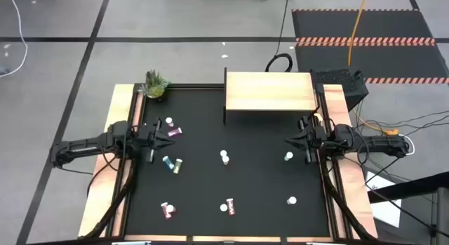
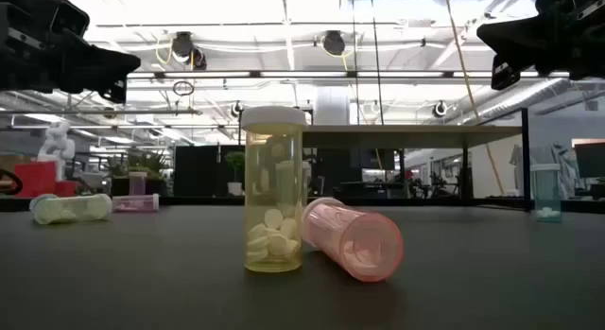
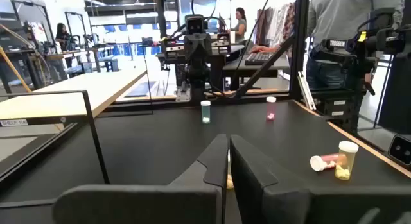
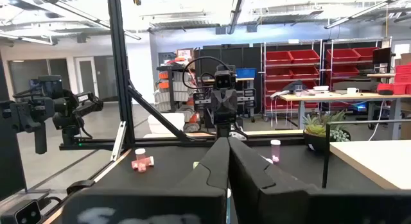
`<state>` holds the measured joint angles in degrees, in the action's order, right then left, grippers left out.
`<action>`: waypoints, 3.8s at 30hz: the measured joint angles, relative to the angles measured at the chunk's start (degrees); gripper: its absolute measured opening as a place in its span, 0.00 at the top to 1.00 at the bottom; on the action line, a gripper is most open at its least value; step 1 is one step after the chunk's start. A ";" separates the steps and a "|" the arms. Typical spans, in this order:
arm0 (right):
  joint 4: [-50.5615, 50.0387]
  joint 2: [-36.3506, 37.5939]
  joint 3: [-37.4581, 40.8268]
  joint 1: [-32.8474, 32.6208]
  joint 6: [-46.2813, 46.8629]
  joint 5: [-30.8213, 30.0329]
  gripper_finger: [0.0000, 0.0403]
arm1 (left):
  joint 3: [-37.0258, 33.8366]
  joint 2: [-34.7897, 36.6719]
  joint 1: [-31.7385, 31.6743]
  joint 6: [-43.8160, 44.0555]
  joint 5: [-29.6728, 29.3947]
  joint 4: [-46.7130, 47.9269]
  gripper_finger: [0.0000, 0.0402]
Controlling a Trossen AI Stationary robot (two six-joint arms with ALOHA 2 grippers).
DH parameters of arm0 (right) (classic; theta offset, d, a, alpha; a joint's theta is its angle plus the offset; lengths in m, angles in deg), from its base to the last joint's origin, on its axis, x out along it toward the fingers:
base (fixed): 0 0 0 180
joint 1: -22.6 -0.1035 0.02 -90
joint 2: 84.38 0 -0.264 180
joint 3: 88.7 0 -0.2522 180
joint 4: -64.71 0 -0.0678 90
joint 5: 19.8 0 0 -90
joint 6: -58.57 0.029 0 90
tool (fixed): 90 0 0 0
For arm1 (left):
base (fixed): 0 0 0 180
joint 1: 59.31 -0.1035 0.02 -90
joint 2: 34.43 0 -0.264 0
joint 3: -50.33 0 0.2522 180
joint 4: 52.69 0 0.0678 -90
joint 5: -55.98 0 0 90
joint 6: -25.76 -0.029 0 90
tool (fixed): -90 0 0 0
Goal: Pick and place medicine bottles onto shelf by color
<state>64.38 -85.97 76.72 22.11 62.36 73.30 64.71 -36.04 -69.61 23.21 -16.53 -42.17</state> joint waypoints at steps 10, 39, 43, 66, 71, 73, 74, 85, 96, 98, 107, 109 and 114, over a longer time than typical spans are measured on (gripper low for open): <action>0.01 0.01 -0.01 0.01 0.00 -0.01 1.00 | 0.00 0.00 0.00 0.00 0.00 0.00 0.95; 0.00 0.00 -0.02 0.00 0.00 0.00 1.00 | 0.00 0.00 0.00 0.00 0.00 0.00 0.95; 0.01 0.00 -0.01 0.00 0.00 0.00 1.00 | 0.00 0.00 0.01 0.00 -0.01 0.00 0.95; 4.84 -0.30 0.02 0.06 43.21 -26.38 1.00 | -0.01 0.01 0.02 0.00 0.00 0.00 0.95; 4.35 -0.52 0.02 0.04 46.84 -31.71 1.00 | -0.06 0.00 0.01 -0.82 -0.91 -0.93 0.95; 3.03 -1.07 0.02 0.04 49.07 -35.05 1.00 | -0.06 -0.01 0.02 2.50 -1.23 -4.13 0.95; 2.48 -1.54 0.02 0.04 50.74 -36.93 1.00 | -0.06 0.00 0.06 6.49 -1.21 -5.95 0.95; 3.02 -7.63 -0.04 0.00 58.71 -37.53 1.00 | -0.04 -0.05 0.06 25.51 -3.57 -22.41 0.95; 3.02 -10.71 -0.03 0.03 51.23 -38.43 1.00 | -0.04 0.02 0.06 31.67 -7.33 -33.07 0.95; 3.08 -10.86 -0.04 0.22 54.39 -39.11 1.00 | -0.02 -0.13 0.06 30.24 -11.67 -31.29 0.95; 1.70 -12.43 -4.06 1.06 53.39 -31.37 1.00 | 7.51 -13.55 -0.08 42.65 -29.15 -16.60 0.95; 0.92 -13.54 -6.49 1.24 51.73 -31.34 1.00 | 14.15 -16.62 -0.26 42.48 -29.28 -8.13 0.95; -6.58 -17.60 -11.44 2.39 46.14 -27.12 0.97 | 33.88 -24.53 -0.27 29.82 -36.28 21.29 0.95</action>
<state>57.79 -103.57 65.28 24.50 108.50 46.18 98.59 -60.57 -69.89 53.03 -52.80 -20.88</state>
